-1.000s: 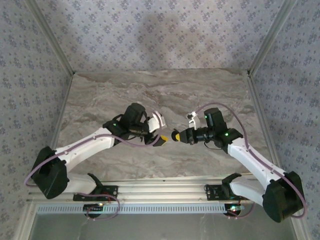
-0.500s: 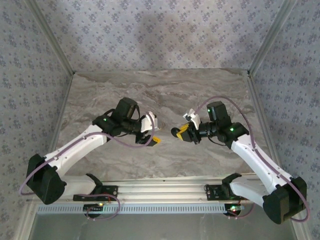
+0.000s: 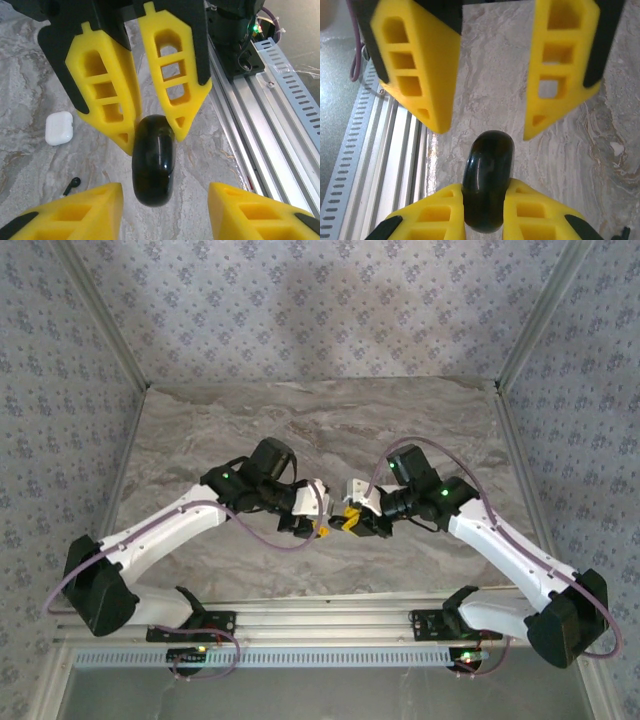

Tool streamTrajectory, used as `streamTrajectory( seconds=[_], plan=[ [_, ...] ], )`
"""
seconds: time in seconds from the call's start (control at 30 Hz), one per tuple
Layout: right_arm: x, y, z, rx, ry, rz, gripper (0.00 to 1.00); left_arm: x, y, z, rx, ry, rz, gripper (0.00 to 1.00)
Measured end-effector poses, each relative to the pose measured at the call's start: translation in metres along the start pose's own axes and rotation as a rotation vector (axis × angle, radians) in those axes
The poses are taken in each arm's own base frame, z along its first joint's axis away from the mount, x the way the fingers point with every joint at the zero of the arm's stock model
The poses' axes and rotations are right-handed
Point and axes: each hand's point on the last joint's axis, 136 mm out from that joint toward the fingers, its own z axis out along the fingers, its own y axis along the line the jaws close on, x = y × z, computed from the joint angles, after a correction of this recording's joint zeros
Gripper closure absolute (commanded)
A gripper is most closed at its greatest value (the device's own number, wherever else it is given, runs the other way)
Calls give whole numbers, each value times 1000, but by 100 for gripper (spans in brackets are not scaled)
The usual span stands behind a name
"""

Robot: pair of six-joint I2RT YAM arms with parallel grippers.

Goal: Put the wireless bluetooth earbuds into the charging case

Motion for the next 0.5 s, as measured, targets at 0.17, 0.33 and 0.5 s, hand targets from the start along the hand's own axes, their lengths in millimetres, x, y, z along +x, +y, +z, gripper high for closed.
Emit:
streamTrajectory(
  seconds=[0.17,0.33,0.5],
  plan=[
    [-2,0,1,0,-6,-41,83,4,-2,5,19,16,-3,57],
    [-5,0,1,0,-20,-62,83,3,-2,6,17,14,2,64],
    [-7,2,1,-9,-28,-65,83,2,0,6,7,10,2,75]
  ],
)
